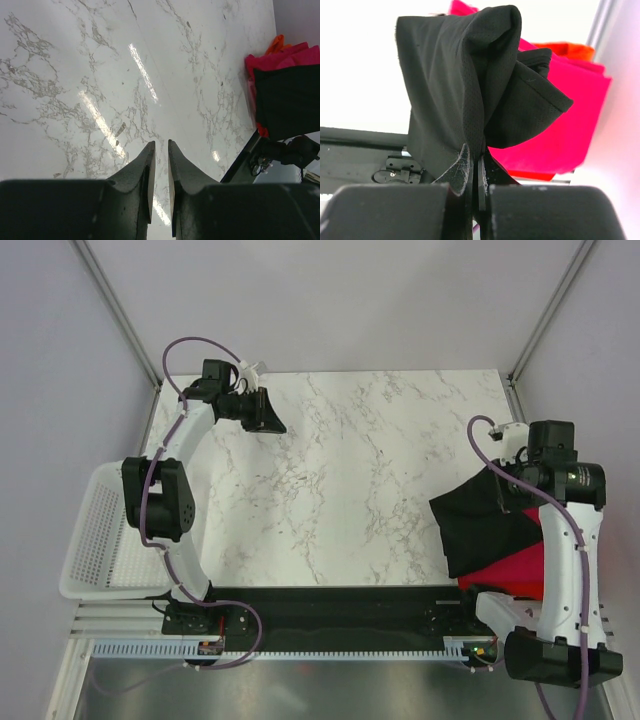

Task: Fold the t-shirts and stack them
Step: Neatly place the folded tshirt to the corner

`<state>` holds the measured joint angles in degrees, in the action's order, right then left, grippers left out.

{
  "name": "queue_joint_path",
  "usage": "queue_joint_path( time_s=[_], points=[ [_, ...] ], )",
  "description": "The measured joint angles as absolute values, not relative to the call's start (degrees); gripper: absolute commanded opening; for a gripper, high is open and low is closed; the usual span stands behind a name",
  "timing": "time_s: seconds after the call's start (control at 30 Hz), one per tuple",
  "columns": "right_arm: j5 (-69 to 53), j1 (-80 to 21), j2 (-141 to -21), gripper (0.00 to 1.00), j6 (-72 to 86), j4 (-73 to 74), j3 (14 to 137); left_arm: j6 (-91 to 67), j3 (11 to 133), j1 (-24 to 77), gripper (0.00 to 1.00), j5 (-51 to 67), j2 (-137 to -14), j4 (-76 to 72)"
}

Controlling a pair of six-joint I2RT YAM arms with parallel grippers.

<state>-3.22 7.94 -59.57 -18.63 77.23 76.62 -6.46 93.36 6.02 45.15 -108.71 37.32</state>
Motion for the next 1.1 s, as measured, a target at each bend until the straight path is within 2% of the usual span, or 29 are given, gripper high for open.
queue_joint_path(
  time_s=[0.47,0.73,1.1],
  points=[
    [-5.3,22.5,-57.7,0.0,-19.5,77.6,75.4,-6.5,93.4,6.2,0.22,45.1,-108.7,37.4],
    [-9.8,38.5,-65.3,0.0,-26.5,77.5,73.5,-6.5,93.1,6.7,0.22,45.1,-108.6,37.3],
    [-10.1,44.3,-69.6,0.0,-29.8,74.6,69.8,-6.5,91.0,6.9,0.22,45.1,-108.1,37.2]
  ],
)
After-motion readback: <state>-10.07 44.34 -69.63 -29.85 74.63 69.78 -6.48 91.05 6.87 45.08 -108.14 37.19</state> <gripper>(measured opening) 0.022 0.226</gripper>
